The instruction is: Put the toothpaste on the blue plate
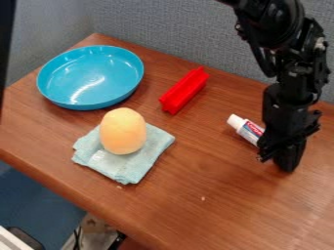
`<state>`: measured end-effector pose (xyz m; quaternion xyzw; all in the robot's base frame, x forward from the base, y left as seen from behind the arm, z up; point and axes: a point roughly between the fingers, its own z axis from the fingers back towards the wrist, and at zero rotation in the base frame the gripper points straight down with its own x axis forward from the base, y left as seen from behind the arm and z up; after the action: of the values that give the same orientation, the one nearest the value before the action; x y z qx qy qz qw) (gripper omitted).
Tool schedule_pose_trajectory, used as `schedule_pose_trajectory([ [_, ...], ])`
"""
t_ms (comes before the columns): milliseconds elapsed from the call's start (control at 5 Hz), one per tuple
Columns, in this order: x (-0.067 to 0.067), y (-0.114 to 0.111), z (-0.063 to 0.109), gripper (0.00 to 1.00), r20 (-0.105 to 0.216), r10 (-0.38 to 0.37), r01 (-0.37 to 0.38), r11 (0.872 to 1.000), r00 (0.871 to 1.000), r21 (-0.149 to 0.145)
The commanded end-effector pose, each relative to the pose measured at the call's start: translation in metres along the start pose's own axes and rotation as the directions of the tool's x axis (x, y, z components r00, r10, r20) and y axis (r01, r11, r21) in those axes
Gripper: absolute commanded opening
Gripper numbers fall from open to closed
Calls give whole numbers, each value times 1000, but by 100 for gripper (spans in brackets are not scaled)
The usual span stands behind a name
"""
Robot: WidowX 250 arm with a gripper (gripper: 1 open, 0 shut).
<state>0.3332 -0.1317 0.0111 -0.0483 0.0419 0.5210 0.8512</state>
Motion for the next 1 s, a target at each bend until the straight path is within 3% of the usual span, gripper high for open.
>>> schedule_pose_trajectory([
  [0,-2,-5,10,0,26,-13,14,999,1000,-30],
  [800,-1,-3,12,0,60,17,-16,1000,998,-24],
])
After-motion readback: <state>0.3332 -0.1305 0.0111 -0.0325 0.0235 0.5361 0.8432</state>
